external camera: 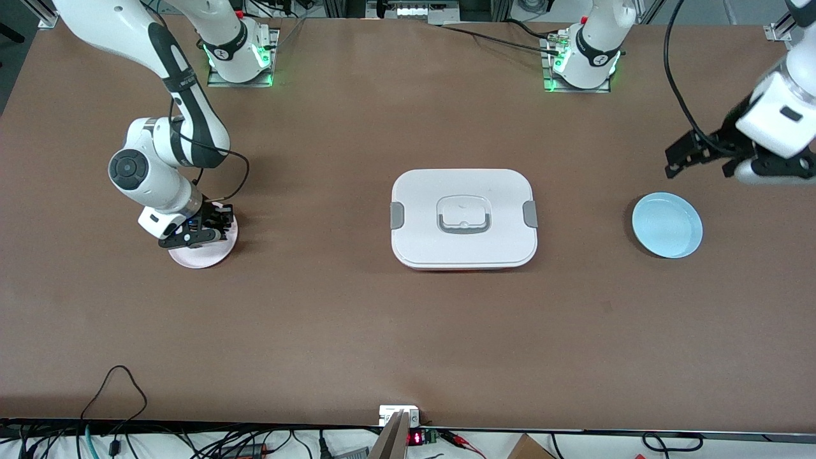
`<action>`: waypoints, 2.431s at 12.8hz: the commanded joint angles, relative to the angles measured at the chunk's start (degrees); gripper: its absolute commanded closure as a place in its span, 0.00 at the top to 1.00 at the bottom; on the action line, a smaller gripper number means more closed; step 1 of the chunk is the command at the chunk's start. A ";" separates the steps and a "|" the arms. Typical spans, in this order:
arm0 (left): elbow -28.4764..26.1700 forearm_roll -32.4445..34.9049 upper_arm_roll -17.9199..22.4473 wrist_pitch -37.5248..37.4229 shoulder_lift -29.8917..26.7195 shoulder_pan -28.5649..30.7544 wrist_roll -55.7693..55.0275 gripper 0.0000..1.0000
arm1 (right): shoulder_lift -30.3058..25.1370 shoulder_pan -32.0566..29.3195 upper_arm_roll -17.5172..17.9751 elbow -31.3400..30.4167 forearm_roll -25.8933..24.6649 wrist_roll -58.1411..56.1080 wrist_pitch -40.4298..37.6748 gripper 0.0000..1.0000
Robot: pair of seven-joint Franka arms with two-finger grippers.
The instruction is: Transfer orange switch to right arm and place
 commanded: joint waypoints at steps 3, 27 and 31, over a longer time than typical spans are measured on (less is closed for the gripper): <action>-3.93 -0.24 1.39 0.14 -1.08 -0.95 3.67 1.00 | 2.10 -1.75 0.42 -0.40 -1.02 -1.63 3.40 0.22; -1.73 -0.16 0.59 -3.12 -0.72 -1.04 2.97 1.00 | -15.91 0.27 0.86 35.46 -0.75 0.12 -50.13 1.00; -1.73 -0.16 0.51 -3.64 -0.81 -1.04 2.97 1.00 | -15.91 0.09 0.77 35.99 -0.75 0.04 -50.22 1.00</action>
